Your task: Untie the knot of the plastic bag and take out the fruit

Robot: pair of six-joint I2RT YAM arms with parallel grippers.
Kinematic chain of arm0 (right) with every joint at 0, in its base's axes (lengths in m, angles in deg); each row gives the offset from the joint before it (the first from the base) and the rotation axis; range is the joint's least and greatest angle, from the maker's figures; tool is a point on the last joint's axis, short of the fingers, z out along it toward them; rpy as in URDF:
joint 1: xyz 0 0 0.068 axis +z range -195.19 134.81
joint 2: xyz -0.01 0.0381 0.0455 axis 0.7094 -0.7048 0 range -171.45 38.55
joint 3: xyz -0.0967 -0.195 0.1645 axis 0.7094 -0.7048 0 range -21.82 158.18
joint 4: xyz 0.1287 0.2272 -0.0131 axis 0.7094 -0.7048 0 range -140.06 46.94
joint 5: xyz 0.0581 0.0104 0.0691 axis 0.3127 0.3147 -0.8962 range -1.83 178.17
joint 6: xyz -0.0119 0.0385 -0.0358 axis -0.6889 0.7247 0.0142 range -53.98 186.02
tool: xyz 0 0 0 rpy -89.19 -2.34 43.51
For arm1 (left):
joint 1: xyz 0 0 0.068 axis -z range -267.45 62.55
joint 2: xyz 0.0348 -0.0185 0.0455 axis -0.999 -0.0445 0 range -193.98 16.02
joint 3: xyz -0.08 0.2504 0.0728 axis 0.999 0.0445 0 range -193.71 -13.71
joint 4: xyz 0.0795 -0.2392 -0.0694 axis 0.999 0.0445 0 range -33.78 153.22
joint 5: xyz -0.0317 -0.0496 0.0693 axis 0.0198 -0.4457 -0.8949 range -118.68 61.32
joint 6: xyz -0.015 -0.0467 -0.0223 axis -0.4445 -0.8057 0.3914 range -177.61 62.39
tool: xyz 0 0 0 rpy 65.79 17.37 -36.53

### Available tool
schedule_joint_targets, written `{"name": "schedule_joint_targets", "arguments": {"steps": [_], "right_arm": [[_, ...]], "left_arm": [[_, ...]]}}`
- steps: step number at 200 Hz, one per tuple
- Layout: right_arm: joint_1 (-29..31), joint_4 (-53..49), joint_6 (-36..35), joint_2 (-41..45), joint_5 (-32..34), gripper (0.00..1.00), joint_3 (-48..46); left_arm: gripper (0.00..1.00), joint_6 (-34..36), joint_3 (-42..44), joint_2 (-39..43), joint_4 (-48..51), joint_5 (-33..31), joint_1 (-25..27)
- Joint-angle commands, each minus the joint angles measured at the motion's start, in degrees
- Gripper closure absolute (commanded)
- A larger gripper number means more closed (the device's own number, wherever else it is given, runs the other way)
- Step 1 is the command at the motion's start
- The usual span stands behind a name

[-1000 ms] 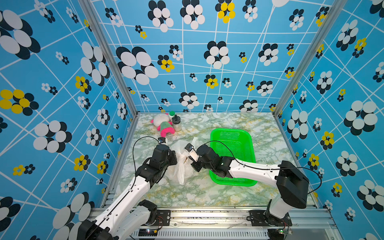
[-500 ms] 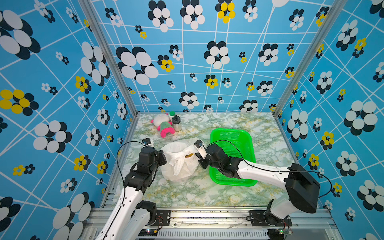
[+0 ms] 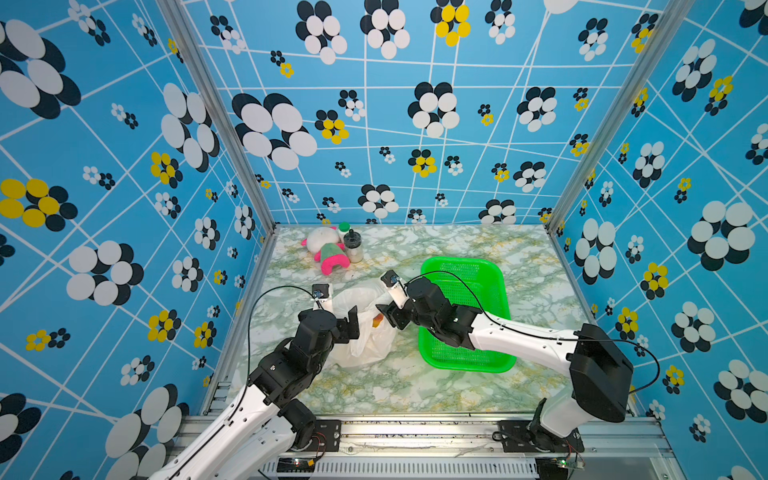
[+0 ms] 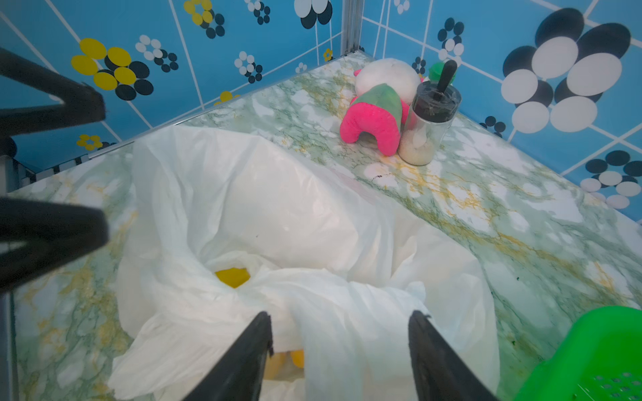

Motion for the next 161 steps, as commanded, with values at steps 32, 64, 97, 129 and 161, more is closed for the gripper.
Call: {"name": "schedule_joint_targets", "arguments": {"steps": [32, 64, 97, 129, 161], "right_arm": [[0.42, -4.88, -2.31, -2.92, -1.73, 0.39, 2.94], [0.37, -5.24, -1.77, -3.57, -0.52, 0.43, 2.3], [0.32, -4.95, -0.77, -3.2, -0.09, 0.81, 1.62], [0.3, -2.64, 0.65, 0.21, -1.26, 0.98, -1.09], [0.33, -1.84, 1.14, 2.92, -3.01, 1.0, -2.55]], "left_arm": [[0.02, 4.76, 1.58, -3.37, -3.56, -5.94, 5.8], [0.01, 3.78, 3.03, -4.84, -3.57, -4.39, 6.34], [0.01, 2.73, 5.04, -4.96, -3.61, -3.99, 6.34], [0.01, 2.19, 5.69, -4.88, -3.13, -1.93, 6.35], [0.01, 2.36, 6.45, -6.71, -4.71, -2.5, 6.31]]}}
